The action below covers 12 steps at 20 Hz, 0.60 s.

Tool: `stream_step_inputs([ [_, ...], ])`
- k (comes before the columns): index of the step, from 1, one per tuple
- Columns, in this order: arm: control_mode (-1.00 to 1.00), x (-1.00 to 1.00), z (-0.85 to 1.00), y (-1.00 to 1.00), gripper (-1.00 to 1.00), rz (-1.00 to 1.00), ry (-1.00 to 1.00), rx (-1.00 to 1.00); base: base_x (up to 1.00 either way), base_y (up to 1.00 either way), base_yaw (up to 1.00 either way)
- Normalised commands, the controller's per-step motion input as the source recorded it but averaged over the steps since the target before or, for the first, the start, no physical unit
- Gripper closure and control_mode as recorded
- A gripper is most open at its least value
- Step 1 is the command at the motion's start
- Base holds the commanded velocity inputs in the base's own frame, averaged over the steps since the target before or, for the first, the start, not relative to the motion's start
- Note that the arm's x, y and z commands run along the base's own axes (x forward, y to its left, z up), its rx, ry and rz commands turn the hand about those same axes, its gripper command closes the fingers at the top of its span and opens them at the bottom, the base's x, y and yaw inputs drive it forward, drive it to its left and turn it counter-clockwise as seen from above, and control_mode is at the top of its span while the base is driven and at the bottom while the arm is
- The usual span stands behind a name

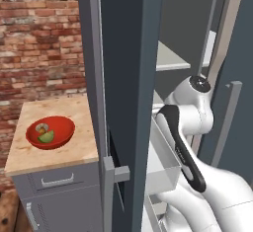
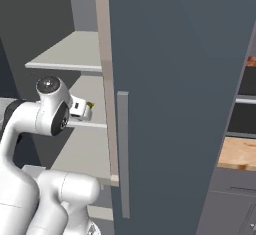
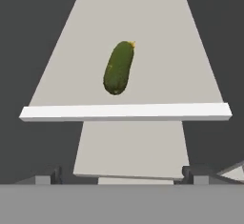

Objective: Take the cucumber, mushroom, and lemon wedge from the freezer and place them in the bowl on the counter.

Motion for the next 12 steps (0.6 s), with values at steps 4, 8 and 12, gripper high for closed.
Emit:
stream_step_inputs([
  [4,-1.0,0.31,-0.23,0.31,-1.0,0.0,0.0,0.0,0.0,0.0,0.0],
  [8,-1.0,0.24,-0.13,0.29,-1.0,0.0,0.0,0.0,0.0,0.0,0.0],
  [12,-1.0,0.28,-0.16,0.04,-1.0,0.0,0.0,0.0,0.0,0.0,0.0],
])
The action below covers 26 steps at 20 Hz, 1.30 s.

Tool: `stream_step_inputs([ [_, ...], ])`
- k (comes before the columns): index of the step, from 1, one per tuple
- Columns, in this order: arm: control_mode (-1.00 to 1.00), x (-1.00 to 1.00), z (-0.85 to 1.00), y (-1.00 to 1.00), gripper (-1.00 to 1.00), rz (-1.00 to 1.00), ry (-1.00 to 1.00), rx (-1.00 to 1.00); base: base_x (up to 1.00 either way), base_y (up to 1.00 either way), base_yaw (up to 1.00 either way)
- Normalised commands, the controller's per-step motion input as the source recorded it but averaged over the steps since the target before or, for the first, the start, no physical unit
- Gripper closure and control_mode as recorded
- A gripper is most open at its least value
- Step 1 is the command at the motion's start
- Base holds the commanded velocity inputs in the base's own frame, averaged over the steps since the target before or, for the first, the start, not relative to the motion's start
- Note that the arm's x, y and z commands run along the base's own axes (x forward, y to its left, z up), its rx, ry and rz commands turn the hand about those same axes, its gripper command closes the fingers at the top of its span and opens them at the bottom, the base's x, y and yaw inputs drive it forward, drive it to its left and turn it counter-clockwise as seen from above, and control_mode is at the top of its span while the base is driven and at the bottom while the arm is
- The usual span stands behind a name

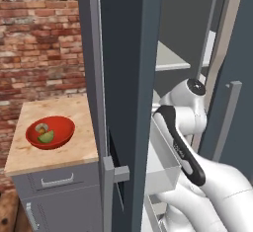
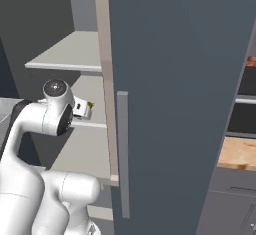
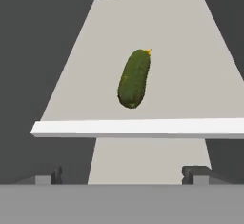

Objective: Take the cucumber, mushroom, and lemon wedge from the freezer and place them in the bowl on the counter.

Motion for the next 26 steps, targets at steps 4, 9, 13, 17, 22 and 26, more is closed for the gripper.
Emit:
stream_step_inputs([
  [4,-1.0,0.29,-0.25,0.0,-1.0,-0.03,0.0,0.0,0.0,0.0,0.0],
  [9,-1.0,0.3,-0.16,0.02,-1.0,-0.05,0.0,0.0,0.0,0.0,0.0],
  [13,-1.0,0.39,0.0,0.09,-1.0,-0.06,0.0,0.0,0.0,0.0,0.0],
  [17,-1.0,0.45,-0.04,0.14,-1.0,-0.07,0.0,0.0,0.0,0.0,0.0],
  [22,-1.0,0.39,-0.17,0.17,-1.0,-0.09,0.01,0.0,0.0,0.0,0.0],
  [26,-1.0,0.37,-0.21,0.16,-1.0,-0.12,0.03,-0.02,0.0,0.0,0.0],
])
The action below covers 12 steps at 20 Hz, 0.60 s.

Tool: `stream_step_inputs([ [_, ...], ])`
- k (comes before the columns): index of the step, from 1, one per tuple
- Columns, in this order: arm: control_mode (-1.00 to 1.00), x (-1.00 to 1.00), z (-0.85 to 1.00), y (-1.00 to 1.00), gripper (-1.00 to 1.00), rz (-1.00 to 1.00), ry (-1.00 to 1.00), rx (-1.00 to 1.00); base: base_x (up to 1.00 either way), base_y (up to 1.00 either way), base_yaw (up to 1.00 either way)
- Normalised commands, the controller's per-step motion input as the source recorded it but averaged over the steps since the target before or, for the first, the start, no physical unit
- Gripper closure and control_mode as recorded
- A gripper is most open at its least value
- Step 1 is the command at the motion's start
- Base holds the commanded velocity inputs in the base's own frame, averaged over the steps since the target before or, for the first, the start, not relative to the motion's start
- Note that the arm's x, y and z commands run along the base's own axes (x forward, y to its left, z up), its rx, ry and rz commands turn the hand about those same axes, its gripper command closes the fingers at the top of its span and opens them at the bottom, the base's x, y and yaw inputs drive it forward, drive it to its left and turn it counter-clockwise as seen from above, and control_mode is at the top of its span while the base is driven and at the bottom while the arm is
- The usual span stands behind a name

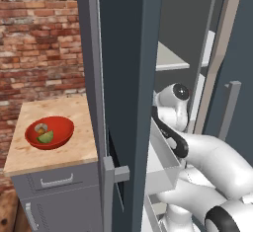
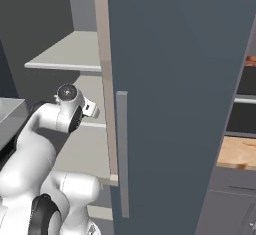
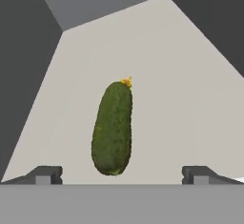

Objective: Take the cucumber, mushroom, and lemon wedge from the freezer and place them in the bowl on the counter.

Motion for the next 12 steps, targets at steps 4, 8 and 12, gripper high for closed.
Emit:
stream_step_inputs([
  [4,-1.0,0.21,-0.19,0.14,-1.0,-0.11,0.06,-0.03,0.0,0.0,0.0],
  [8,-1.0,0.08,-0.14,0.11,-1.0,-0.06,0.08,-0.02,0.0,0.0,0.0],
  [12,-1.0,0.04,-0.1,0.0,-1.0,0.0,0.11,-0.02,0.0,0.0,0.0],
])
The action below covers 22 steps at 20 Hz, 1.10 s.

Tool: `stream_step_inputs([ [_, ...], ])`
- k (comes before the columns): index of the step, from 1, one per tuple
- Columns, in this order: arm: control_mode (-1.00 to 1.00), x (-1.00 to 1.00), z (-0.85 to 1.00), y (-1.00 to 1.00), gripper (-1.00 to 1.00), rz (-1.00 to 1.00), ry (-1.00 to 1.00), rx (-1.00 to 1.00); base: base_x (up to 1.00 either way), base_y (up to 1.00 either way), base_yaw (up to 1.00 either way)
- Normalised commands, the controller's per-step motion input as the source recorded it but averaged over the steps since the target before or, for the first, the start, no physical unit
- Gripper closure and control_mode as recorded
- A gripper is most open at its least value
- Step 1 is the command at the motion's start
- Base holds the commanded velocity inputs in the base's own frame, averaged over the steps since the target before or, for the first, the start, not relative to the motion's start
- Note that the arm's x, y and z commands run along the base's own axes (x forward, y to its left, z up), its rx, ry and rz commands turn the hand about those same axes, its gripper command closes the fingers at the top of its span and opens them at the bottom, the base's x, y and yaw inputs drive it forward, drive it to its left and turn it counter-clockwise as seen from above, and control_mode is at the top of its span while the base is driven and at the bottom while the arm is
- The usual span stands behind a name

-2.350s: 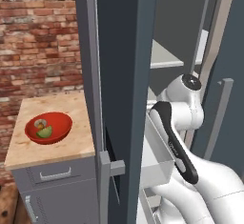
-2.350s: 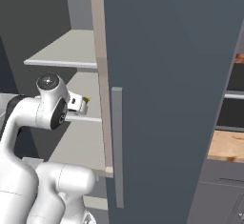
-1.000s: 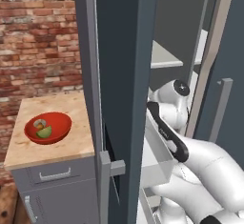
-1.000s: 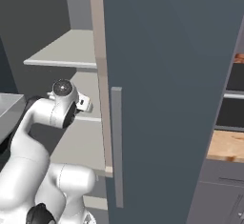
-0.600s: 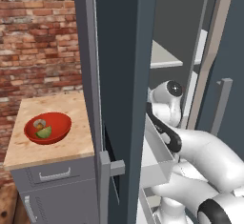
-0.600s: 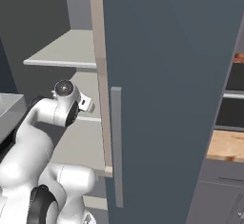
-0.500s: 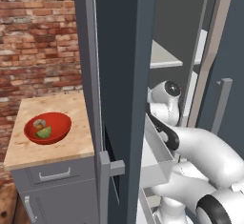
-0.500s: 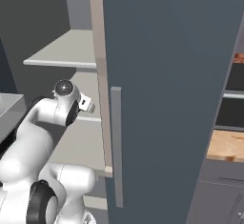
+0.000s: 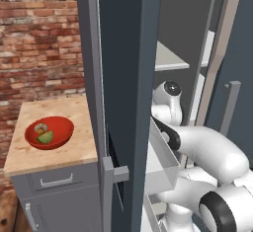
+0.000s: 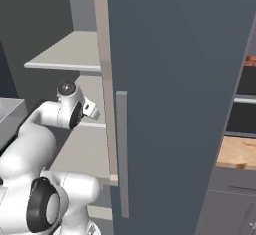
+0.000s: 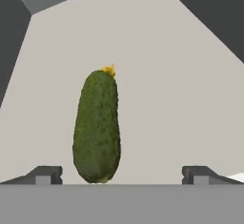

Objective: Take the cucumber, mushroom, and lemon wedge from the freezer and place them in the bowl on the counter.

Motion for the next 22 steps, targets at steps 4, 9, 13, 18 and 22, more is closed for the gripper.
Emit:
stream_step_inputs([
  [4,-1.0,0.22,-0.18,0.15,-1.0,0.0,0.09,-0.03,0.0,0.0,0.0],
  [9,-1.0,0.34,-0.24,0.28,-1.0,0.03,0.05,-0.02,0.0,0.0,0.0],
  [13,-1.0,0.31,-0.25,0.13,-1.0,0.04,0.01,0.0,0.0,0.0,0.0],
  [18,-1.0,0.31,-0.25,0.0,-1.0,0.04,-0.01,0.0,0.0,0.0,0.0],
  [22,-1.0,0.28,-0.22,0.0,-1.0,0.02,0.0,0.0,0.0,0.0,0.0],
])
